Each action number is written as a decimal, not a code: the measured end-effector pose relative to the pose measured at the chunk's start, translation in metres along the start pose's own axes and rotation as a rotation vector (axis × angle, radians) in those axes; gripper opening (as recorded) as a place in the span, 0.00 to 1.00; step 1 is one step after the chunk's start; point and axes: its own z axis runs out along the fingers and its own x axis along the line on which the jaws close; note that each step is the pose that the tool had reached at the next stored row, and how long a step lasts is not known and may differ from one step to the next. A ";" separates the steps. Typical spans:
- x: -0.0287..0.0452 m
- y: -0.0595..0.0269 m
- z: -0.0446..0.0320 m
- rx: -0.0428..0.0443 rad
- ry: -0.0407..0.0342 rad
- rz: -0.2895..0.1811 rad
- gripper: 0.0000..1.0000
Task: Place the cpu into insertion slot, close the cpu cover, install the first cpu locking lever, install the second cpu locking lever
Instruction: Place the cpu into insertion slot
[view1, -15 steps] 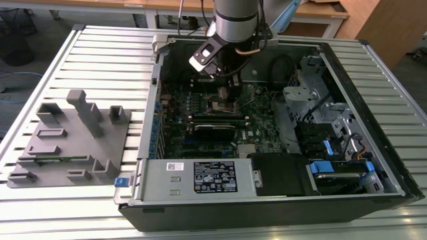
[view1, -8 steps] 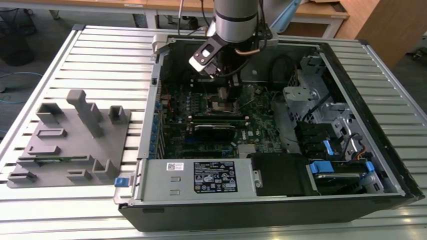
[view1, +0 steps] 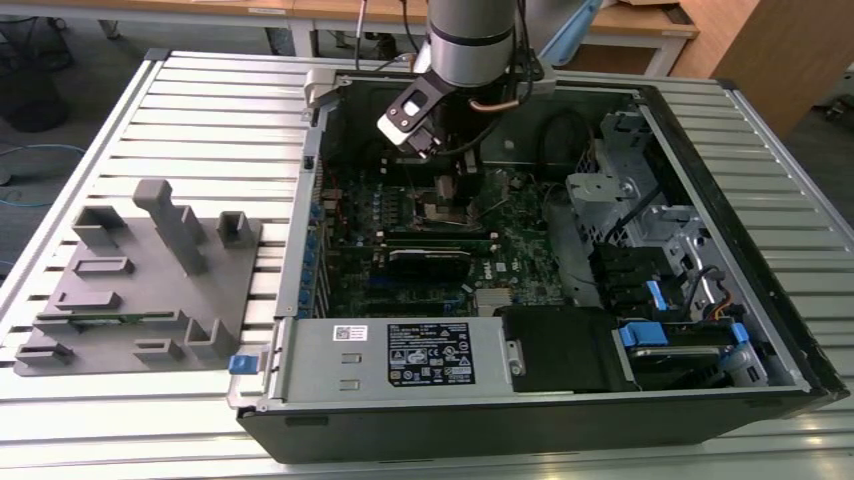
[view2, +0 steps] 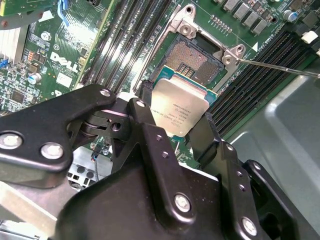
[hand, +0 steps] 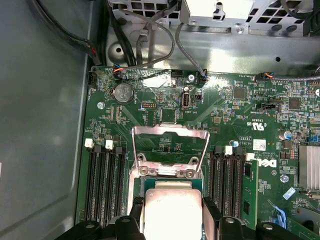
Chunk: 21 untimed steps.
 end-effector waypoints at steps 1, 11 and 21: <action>0.0000 0.0000 0.0000 0.0000 -0.0001 0.000 0.54; 0.0000 -0.0009 0.0019 0.0000 -0.0001 0.000 0.54; 0.0003 -0.0067 0.0158 0.0000 -0.0001 0.000 0.54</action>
